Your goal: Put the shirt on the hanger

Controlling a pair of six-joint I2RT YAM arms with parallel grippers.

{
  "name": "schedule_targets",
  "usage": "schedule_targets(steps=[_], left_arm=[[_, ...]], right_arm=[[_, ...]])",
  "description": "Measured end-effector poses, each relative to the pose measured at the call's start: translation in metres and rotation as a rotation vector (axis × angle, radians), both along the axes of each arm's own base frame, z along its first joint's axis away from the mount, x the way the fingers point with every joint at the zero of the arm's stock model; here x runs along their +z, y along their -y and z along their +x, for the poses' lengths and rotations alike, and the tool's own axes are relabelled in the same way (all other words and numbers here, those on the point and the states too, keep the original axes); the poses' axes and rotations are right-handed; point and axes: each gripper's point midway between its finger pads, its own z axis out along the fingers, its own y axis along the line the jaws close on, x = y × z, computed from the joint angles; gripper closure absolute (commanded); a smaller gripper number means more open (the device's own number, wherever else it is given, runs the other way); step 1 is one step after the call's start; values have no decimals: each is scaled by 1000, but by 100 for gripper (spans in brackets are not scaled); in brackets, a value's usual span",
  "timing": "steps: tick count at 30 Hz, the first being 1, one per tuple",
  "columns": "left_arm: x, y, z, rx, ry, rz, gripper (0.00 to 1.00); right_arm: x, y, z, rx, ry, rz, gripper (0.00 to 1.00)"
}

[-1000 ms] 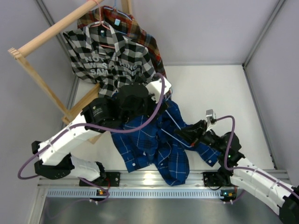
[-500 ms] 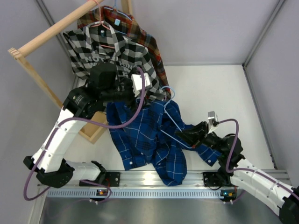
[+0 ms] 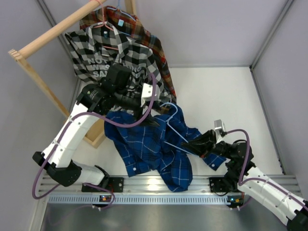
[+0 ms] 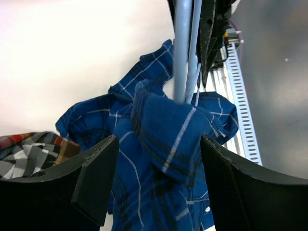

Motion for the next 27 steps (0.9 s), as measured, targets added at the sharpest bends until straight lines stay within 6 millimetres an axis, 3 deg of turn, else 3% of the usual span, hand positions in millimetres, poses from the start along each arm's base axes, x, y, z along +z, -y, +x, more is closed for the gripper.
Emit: schedule_targets(steps=[3, 9, 16, 25, 27], left_arm=[[0, 1, -8, -31, -28, -10, 23], [-16, -1, -18, -61, -100, 4, 29], [-21, -5, -30, -71, -146, 10, 55], [-13, -9, -44, -99, -158, -21, 100], [-12, -10, -47, -109, -157, -28, 100]], right_arm=[[-1, -1, -6, 32, 13, -15, 100], [11, -1, -13, 61, 58, -25, 100], [13, -2, -17, 84, 72, -47, 100], [19, -3, -15, 82, 91, -52, 100], [20, -3, -16, 87, 99, -54, 100]])
